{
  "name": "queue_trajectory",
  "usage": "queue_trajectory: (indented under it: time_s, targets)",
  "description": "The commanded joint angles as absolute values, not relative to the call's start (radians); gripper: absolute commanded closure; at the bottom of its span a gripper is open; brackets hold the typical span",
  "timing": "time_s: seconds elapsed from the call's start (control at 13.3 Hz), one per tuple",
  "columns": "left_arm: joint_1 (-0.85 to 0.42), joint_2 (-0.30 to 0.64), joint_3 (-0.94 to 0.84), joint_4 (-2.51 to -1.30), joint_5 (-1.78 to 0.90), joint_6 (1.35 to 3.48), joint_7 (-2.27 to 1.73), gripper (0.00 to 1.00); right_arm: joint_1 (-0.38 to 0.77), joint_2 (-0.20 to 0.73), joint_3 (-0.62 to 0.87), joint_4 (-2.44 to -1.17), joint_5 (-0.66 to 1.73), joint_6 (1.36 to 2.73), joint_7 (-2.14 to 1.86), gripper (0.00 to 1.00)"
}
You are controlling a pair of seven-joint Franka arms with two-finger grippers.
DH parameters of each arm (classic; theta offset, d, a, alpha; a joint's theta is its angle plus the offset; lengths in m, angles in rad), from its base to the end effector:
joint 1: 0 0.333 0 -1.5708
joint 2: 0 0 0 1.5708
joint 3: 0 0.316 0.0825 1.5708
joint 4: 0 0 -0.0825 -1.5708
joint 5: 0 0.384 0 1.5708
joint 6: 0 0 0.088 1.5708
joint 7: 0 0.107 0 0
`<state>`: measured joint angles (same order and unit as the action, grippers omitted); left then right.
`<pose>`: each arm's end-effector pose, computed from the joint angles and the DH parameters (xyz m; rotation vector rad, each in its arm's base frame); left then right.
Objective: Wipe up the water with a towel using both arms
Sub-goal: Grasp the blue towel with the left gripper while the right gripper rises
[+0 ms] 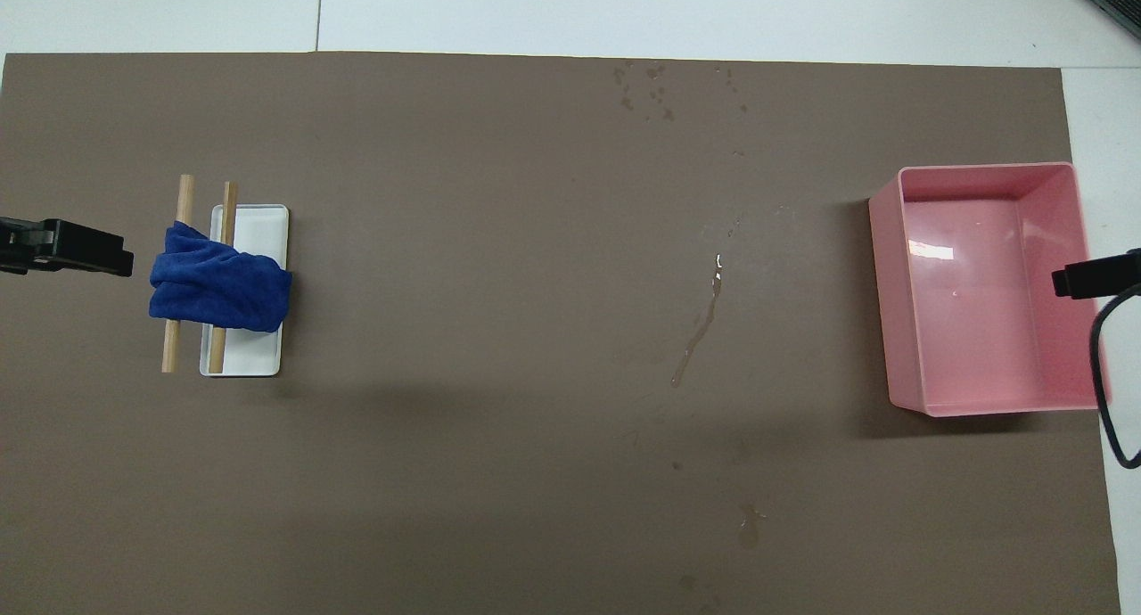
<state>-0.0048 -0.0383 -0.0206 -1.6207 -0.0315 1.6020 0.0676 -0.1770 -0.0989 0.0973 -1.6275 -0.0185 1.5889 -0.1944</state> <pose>0.5451 -0.0174 0.6248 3.1078 -0.1436 0.0315 0.5239 -0.0410 0.6525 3.0993 0.1773 0.0861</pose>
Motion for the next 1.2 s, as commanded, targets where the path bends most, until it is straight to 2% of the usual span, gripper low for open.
queue_trajectory:
  time_s: [0.0,0.22,0.45,0.75,0.97,1.12]
  targets:
    - [-0.017,-0.055,-0.009,-1.643,-0.02,1.615,0.08,0.0,-0.183,-0.127,0.104,-1.658,-0.025,1.582,-0.179,0.0]
    - [-0.012,-0.072,-0.005,-1.692,-0.02,1.676,0.069,0.0,-0.183,-0.127,0.104,-1.655,-0.025,1.583,-0.179,0.0]
    - [0.018,-0.129,-0.002,-1.899,-0.011,1.952,0.072,0.0,-0.183,-0.127,0.104,-1.657,-0.022,1.578,-0.186,0.0]
    - [0.032,-0.008,-0.002,-1.949,0.057,2.155,0.041,0.0,-0.176,-0.126,0.11,-1.654,0.032,1.585,-0.268,0.0]
    - [0.026,0.005,-0.002,-2.08,0.06,2.333,0.0,0.0,-0.172,-0.126,0.113,-1.652,0.083,1.592,-0.492,0.0]
    - [0.023,0.012,-0.002,-2.097,0.061,2.345,0.0,0.0,-0.131,-0.127,0.123,-1.654,0.084,1.579,-0.581,0.0]
